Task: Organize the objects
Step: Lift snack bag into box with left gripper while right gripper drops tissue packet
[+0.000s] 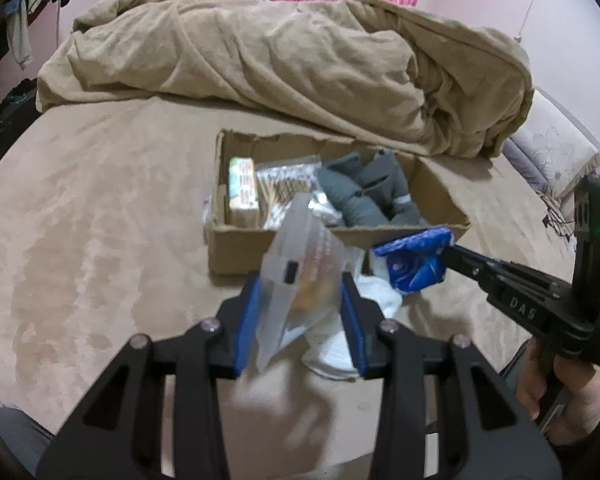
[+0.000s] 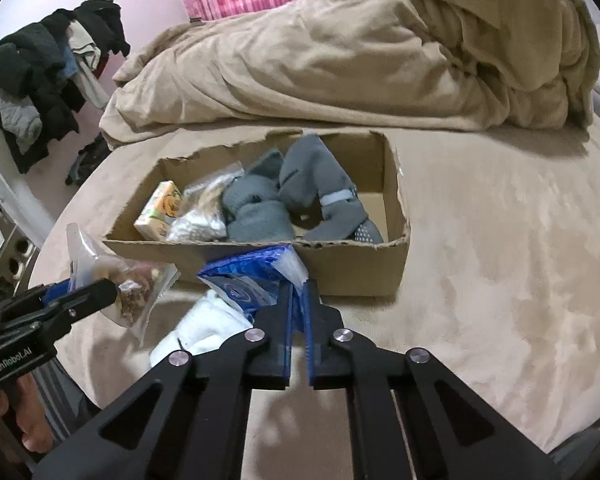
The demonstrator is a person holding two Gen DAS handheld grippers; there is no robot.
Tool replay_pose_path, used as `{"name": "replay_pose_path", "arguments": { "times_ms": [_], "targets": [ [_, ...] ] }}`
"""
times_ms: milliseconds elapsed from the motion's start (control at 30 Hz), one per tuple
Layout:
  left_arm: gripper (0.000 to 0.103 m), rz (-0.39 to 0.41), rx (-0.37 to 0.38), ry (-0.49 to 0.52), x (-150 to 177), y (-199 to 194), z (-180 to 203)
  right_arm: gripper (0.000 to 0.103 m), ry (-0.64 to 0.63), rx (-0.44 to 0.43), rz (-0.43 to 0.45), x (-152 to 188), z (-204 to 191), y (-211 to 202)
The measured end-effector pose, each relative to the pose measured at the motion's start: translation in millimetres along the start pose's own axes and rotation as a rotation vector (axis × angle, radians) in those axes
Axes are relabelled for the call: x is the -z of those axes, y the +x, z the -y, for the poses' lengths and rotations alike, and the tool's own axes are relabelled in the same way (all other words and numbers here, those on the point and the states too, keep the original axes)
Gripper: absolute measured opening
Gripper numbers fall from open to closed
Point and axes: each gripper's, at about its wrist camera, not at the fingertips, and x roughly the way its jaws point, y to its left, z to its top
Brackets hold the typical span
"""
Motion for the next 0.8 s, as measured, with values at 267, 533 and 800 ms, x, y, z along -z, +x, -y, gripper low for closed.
{"name": "replay_pose_path", "arguments": {
  "times_ms": [267,533,800],
  "targets": [
    [0.039,0.060,0.001,0.004,-11.4,-31.8,4.2,0.000,-0.040,0.012,0.058,-7.7,-10.6,-32.6],
    [0.039,0.092,-0.001,0.006,-20.8,-45.1,4.9,0.001,-0.071,0.041,0.066,-17.1,-10.4,-46.1],
    [0.039,0.100,-0.009,0.010,-17.9,-56.6,4.6,0.087,-0.019,0.127,-0.048,7.1,10.1,-6.6]
  ]
}}
